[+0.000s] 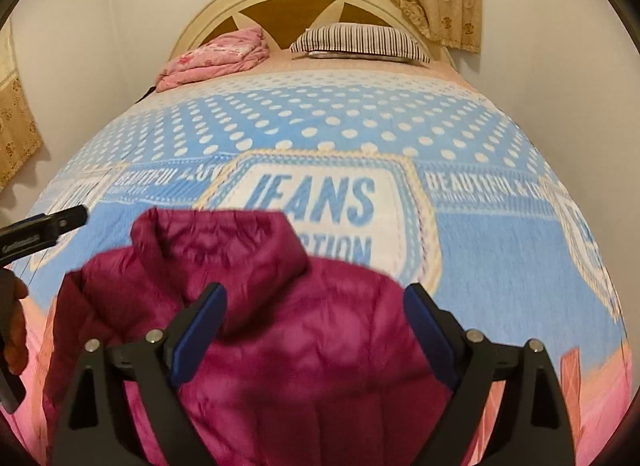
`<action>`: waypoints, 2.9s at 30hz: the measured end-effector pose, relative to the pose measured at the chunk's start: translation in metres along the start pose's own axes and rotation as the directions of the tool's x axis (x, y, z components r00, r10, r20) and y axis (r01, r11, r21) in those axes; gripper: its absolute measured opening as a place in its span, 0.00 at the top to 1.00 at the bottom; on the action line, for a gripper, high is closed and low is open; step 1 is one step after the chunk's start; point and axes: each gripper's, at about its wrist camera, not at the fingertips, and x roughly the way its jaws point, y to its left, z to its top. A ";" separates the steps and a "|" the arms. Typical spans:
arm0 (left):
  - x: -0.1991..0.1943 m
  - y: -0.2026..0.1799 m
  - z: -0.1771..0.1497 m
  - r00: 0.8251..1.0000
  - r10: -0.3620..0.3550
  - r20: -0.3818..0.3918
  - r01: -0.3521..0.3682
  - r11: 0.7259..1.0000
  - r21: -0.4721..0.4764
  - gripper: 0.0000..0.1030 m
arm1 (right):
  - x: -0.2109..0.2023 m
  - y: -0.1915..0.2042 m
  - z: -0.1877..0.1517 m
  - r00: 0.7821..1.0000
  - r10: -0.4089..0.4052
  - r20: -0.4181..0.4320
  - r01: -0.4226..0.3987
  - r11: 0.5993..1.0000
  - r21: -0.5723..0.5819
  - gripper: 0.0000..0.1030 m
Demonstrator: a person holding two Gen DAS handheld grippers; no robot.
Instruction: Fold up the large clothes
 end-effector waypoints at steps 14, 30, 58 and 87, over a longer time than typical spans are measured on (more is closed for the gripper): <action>0.081 -0.045 -0.014 0.993 0.037 -0.112 -0.017 0.984 0.176 0.48 | 0.081 0.016 0.020 0.984 -0.054 -0.168 0.030 0.989 -0.145 0.59; 0.042 -0.022 -0.095 0.998 0.023 -0.064 -0.007 0.969 0.246 0.90 | 0.043 -0.003 -0.044 0.992 -0.084 -0.098 0.063 0.978 -0.199 0.91; 0.050 -0.018 -0.088 0.964 0.258 0.059 -0.265 0.941 0.211 0.16 | 0.042 -0.017 -0.069 0.996 -0.059 -0.061 0.044 0.974 -0.221 0.74; 0.067 -0.044 -0.091 0.979 0.204 0.015 -0.204 0.969 0.140 0.14 | 0.070 0.014 -0.043 0.997 -0.045 -0.062 0.048 0.998 0.040 0.36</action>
